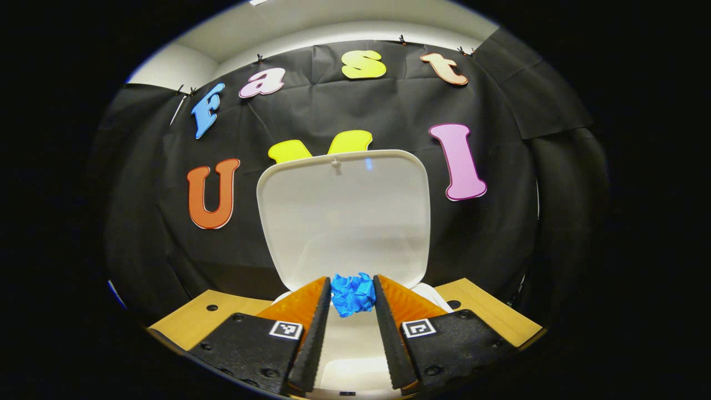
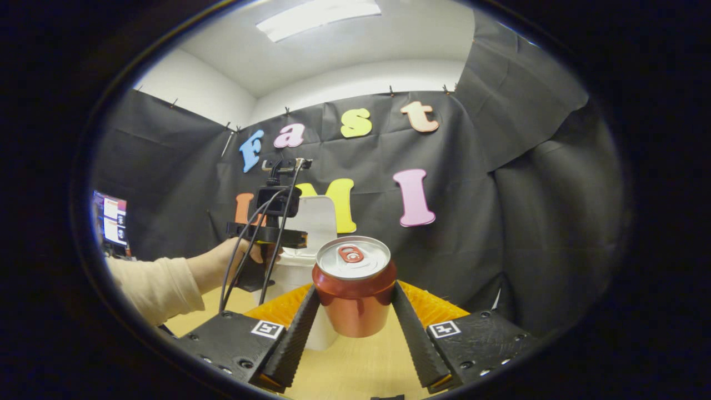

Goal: Press the lid of the desktop garbage bin to open it, pick up the crumpled paper on the desktop and throw it into the bin, then pick up the pop can on the desktop and drop it into the bin, and finally close the garbage bin lid.

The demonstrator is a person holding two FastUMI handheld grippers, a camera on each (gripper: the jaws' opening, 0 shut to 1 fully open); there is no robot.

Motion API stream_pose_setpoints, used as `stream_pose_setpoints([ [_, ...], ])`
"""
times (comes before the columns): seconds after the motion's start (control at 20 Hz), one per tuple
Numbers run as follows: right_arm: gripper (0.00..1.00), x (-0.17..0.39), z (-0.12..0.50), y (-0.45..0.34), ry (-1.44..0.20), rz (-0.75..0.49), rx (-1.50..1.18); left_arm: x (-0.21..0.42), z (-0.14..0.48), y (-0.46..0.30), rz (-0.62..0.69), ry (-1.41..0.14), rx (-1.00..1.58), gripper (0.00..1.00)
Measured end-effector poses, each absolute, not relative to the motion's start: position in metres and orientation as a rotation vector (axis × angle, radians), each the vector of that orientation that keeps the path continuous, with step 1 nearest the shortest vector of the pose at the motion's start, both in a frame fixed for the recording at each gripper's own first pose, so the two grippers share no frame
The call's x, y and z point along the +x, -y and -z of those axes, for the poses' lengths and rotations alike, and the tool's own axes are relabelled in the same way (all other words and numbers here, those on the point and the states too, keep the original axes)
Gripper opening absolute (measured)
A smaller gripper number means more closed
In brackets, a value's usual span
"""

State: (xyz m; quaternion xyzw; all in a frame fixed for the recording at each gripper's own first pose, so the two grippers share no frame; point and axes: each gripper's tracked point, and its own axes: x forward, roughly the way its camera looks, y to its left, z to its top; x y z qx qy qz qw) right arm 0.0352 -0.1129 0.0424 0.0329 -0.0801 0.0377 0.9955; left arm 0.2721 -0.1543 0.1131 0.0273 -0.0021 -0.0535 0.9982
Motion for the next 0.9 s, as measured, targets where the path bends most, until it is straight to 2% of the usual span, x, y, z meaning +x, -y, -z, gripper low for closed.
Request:
stream_pose_setpoints([
  [0.05, 0.79, 0.035, -0.042, 0.113, 0.159, -0.076, 0.066, 0.270, -0.115, 0.154, 0.106, 0.020, 0.047, 0.72],
  [0.1, 0.79, 0.035, -0.042, 0.112, 0.159, -0.078, 0.065, 0.267, -0.114, 0.154, 0.107, 0.024, 0.035, 0.74],
  [0.15, 0.79, 0.034, -0.042, 0.111, 0.160, -0.080, 0.062, 0.265, -0.110, 0.153, 0.106, 0.017, 0.018, 0.87],
  [0.2, 0.79, 0.035, -0.042, 0.110, 0.161, -0.081, 0.060, 0.263, -0.105, 0.152, 0.107, -0.001, 0.004, 0.88],
  [0.3, 0.79, 0.033, -0.043, 0.109, 0.162, -0.083, 0.057, 0.252, -0.097, 0.145, 0.088, -0.035, -0.019, 0.96],
  [0.7, 0.79, 0.038, -0.034, 0.090, 0.142, -0.102, 0.022, 0.187, -0.112, 0.132, 0.130, 0.064, -0.009, 0.97],
  [0.9, 0.79, 0.038, -0.036, 0.080, 0.154, -0.106, 0.006, 0.151, -0.101, 0.112, 0.106, 0.073, 0.020, 0.97],
])
